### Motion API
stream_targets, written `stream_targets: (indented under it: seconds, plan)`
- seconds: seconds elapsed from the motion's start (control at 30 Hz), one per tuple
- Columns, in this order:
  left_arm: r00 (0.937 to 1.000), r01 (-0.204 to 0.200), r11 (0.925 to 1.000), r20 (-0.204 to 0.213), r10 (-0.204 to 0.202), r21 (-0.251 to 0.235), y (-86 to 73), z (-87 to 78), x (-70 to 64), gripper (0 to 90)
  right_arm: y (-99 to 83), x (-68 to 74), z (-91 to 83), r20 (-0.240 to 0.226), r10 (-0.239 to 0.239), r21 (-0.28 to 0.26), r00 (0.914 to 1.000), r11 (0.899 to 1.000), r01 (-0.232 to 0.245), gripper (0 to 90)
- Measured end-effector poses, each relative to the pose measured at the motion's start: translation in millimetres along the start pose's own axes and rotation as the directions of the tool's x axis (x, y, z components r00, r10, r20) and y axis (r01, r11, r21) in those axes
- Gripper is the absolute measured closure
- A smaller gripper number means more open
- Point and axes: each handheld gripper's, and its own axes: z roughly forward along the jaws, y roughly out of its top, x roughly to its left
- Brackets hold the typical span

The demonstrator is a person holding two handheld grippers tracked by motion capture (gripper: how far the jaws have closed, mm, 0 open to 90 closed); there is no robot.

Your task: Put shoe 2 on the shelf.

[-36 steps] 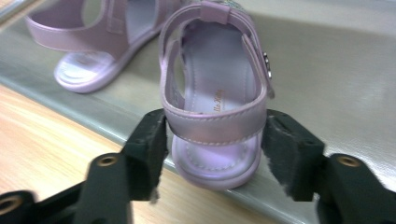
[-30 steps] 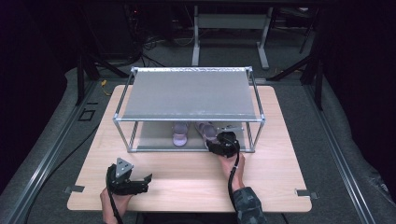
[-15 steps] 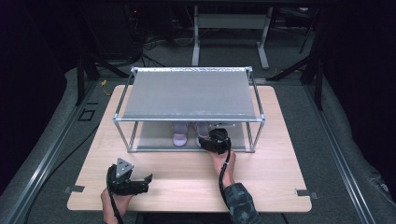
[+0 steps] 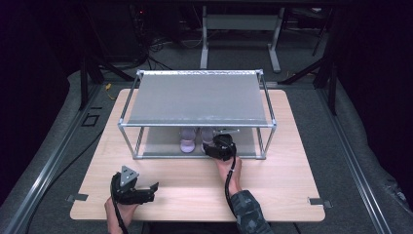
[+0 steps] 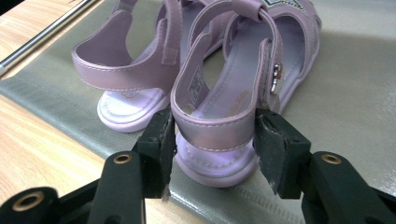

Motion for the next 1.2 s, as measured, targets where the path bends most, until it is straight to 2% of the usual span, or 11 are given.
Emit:
stream_targets:
  seconds: [0.1,0.13,0.17,0.2,0.23,0.3,0.43,0.47,0.67,0.93,1.2]
  plan:
    - [1.0000,-0.003,1.0000,0.002,0.003,-0.003,0.8,0.2,-1.0,0.0,0.1,4.1,1.0,0.012,-0.024,-0.006,0.9996,1.000,0.024,48.2]
    - [1.0000,-0.004,1.0000,0.003,0.004,-0.002,1.0,0.3,-1.0,0.0,0.5,4.4,1.7,-0.045,-0.036,-0.015,0.9984,0.999,0.035,47.9]
    - [1.0000,-0.004,1.0000,0.003,0.004,0.001,1.4,0.2,-1.0,0.0,0.8,6.0,1.6,-0.027,-0.042,-0.012,0.9988,0.999,0.041,47.5]
    - [1.0000,-0.005,1.0000,0.004,0.005,0.001,1.7,-0.2,-0.8,0.0,1.7,9.5,0.3,0.060,-0.051,0.009,0.9969,0.999,0.051,47.1]
    - [1.0000,-0.005,1.0000,0.003,0.005,0.000,1.8,-0.6,-0.7,0.0,1.8,10.1,-0.2,0.079,-0.060,0.009,0.9951,0.998,0.059,46.8]
    - [1.0000,-0.005,1.0000,0.001,0.005,0.001,1.9,-0.8,-0.5,0.0,1.7,8.1,0.5,0.034,-0.051,0.006,0.9981,0.999,0.051,46.5]
    - [1.0000,-0.005,1.0000,0.000,0.005,0.002,1.4,-0.9,-0.3,0.0,0.9,4.5,-0.4,0.028,-0.037,0.012,0.9989,0.999,0.036,43.7]
    - [1.0000,-0.005,1.0000,0.000,0.005,0.004,1.3,-0.9,-0.2,0.0,0.9,3.6,-0.2,0.011,-0.042,0.014,0.9991,0.999,0.042,41.8]
    - [1.0000,-0.004,1.0000,-0.004,0.004,0.000,2.2,-2.8,1.3,0.0,0.9,3.5,-8.7,0.026,-0.048,0.026,0.9985,0.999,0.047,22.6]
    - [0.9999,-0.005,1.0000,-0.010,0.005,-0.002,4.6,-5.4,4.5,0.0,-4.3,4.2,-43.2,0.024,-0.074,0.017,0.9970,0.997,0.074,14.4]
    - [0.9998,0.005,1.0000,-0.018,-0.005,-0.002,1.2,-5.2,6.5,0.0,-33.8,-14.3,-102.8,0.052,-0.122,-0.015,0.9912,0.992,0.123,9.9]
